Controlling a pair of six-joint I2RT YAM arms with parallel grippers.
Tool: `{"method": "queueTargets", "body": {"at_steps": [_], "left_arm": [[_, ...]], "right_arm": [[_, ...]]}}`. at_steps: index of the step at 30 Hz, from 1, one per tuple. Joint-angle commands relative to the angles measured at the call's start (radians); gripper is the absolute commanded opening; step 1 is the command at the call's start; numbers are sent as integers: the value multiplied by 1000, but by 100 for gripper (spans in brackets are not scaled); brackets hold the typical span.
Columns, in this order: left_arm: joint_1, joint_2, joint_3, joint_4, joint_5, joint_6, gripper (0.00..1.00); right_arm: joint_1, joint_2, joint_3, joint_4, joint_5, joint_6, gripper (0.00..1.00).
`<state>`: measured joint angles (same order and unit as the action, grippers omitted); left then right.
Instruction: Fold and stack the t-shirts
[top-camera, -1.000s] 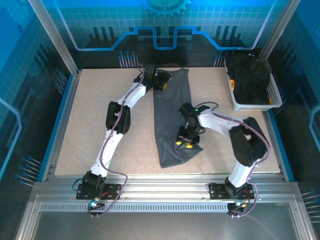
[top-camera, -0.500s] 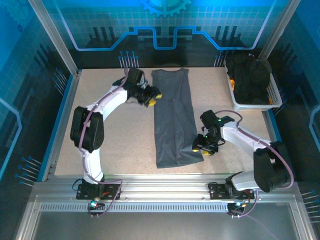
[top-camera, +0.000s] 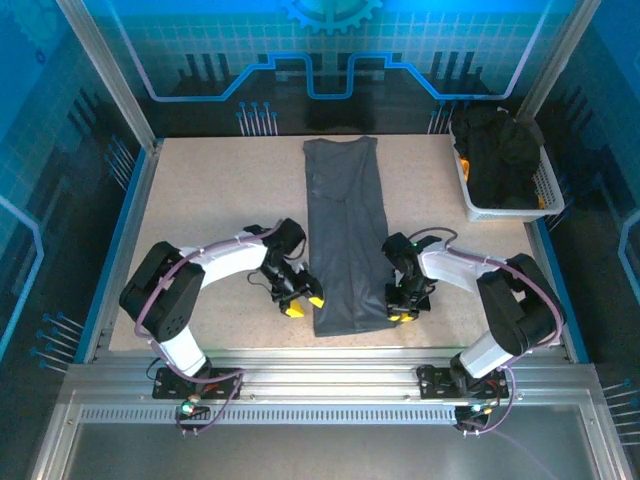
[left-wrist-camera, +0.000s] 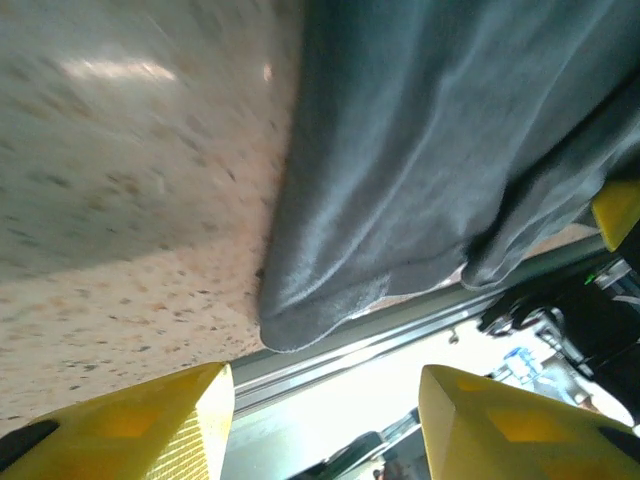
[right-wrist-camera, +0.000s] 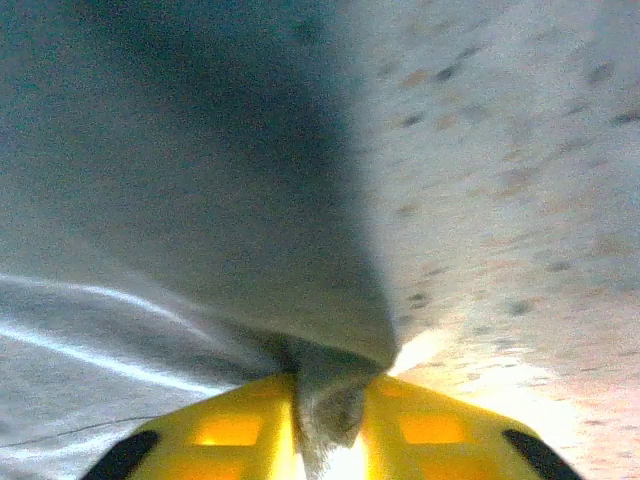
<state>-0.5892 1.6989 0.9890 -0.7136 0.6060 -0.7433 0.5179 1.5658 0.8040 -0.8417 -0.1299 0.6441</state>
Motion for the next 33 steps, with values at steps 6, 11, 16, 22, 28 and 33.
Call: {"method": "queueTargets", "body": {"at_steps": [6, 11, 16, 22, 28, 33], "left_arm": [[-64, 82, -38, 45, 28, -63, 52], [-86, 119, -29, -16, -27, -48, 49], [-94, 104, -58, 31, -25, -91, 49], [-120, 168, -18, 57, -35, -119, 25], [-115, 78, -18, -6, -108, -128, 0], [-72, -67, 24, 30, -153, -204, 0]], "right_arm": [[85, -31, -31, 15, -66, 67, 10], [102, -51, -44, 0, -79, 77, 6], [102, -77, -57, -7, -88, 77, 5], [104, -96, -57, -18, -109, 71, 3], [100, -151, -22, -72, -120, 58, 0], [47, -218, 67, -120, -104, 83, 0]]}}
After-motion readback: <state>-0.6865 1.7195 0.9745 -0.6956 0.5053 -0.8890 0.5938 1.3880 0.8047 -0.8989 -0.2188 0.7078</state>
